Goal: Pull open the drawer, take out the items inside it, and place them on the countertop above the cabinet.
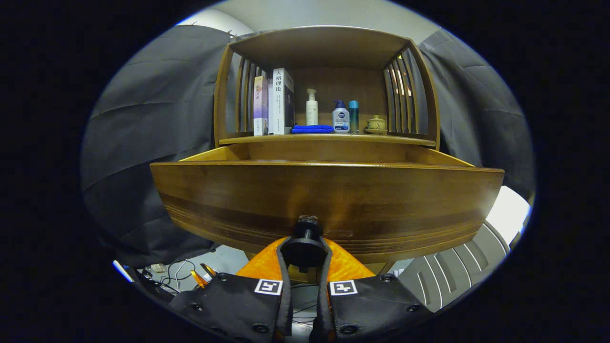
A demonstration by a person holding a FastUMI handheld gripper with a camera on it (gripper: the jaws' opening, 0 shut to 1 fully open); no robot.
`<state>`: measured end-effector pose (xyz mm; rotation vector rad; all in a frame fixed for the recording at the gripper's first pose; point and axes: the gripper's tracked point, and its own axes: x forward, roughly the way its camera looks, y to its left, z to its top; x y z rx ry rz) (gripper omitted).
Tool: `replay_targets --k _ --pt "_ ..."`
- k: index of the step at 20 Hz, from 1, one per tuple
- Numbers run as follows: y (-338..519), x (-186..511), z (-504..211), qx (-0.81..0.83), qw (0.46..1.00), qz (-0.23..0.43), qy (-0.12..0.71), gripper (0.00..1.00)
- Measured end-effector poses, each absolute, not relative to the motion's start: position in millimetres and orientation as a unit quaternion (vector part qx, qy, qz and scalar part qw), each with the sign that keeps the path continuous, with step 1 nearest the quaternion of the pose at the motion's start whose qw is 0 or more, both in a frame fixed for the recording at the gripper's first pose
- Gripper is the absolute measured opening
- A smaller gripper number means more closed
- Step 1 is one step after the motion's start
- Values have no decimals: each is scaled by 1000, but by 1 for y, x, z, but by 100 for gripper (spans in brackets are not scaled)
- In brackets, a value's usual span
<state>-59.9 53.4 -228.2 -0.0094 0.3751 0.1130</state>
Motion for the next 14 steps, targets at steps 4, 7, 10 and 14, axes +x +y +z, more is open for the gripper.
replay_targets --k 4,7,10,14 --pt "54 -63 -229 3 980 59 190 22" --pt "54 -62 -229 1 980 56 189 22" --pt "58 -67 -229 10 978 67 196 30" --pt "41 -87 -203 10 979 95 183 60"
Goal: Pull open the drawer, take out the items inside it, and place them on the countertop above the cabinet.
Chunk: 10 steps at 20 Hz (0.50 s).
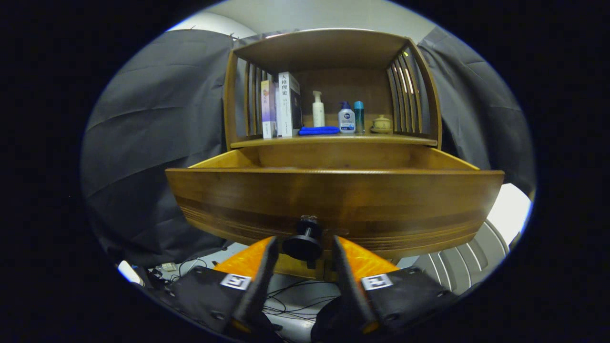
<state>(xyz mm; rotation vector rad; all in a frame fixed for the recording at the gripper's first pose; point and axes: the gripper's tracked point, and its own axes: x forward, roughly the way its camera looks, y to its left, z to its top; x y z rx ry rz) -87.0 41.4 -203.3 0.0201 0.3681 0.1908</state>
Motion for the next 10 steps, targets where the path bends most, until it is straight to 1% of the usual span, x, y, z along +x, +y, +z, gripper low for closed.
replay_targets --k 3,6,10 --pt "8 -94 -182 5 980 75 187 80" --pt "-8 -87 -149 13 983 64 171 100" --pt "-20 -68 -110 13 984 58 167 100"
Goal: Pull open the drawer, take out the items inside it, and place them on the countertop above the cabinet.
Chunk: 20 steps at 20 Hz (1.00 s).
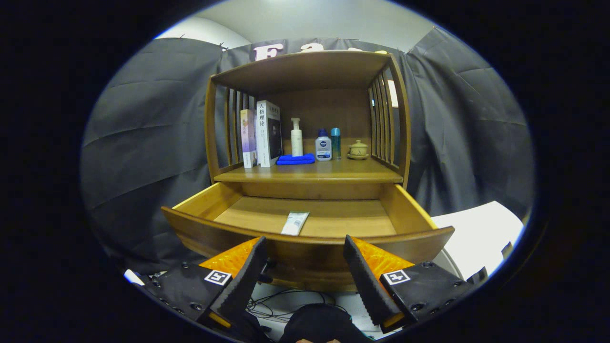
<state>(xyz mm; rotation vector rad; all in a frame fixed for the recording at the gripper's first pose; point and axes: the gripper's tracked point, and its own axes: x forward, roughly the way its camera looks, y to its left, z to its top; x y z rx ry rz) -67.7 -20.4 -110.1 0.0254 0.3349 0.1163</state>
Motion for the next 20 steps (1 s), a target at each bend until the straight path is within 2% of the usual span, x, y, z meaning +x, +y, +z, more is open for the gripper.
replay_targets --k 6,12,20 --pt "-9 -13 -65 -2 982 82 173 100" --pt "19 48 -74 1 957 116 268 100" --pt "41 88 -148 -13 886 135 444 100"
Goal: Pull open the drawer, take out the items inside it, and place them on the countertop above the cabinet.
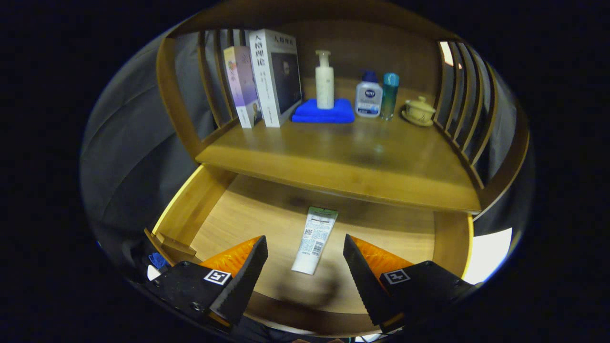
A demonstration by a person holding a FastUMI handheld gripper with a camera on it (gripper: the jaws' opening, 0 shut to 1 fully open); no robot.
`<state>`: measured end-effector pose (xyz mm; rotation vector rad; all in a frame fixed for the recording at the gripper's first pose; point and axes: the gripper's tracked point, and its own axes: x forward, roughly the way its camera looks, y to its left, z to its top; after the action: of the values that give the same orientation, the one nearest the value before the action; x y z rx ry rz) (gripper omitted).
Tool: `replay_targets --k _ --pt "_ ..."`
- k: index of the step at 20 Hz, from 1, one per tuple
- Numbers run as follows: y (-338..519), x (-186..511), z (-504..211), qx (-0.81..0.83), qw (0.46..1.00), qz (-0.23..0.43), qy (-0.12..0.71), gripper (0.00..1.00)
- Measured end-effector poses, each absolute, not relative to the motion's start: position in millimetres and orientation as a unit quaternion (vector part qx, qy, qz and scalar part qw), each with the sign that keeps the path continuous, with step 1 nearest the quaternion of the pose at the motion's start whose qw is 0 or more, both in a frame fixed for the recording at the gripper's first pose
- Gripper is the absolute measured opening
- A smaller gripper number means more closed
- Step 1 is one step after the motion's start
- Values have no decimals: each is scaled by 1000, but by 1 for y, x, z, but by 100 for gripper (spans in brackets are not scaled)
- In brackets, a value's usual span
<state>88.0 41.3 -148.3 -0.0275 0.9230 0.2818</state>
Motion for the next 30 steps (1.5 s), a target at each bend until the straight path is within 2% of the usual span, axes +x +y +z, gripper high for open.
replay_targets --k 6,14,18,20,24,25,30 --pt "50 94 -191 -16 840 141 524 99" --pt "54 102 -236 -21 799 120 589 95" --pt "50 104 -248 -52 791 110 599 85" --pt "43 102 -246 -58 786 102 607 66" --pt "50 96 -243 -40 776 118 618 53" --pt "53 91 -244 -33 771 127 623 45" --pt "67 77 -223 -45 776 174 605 44"
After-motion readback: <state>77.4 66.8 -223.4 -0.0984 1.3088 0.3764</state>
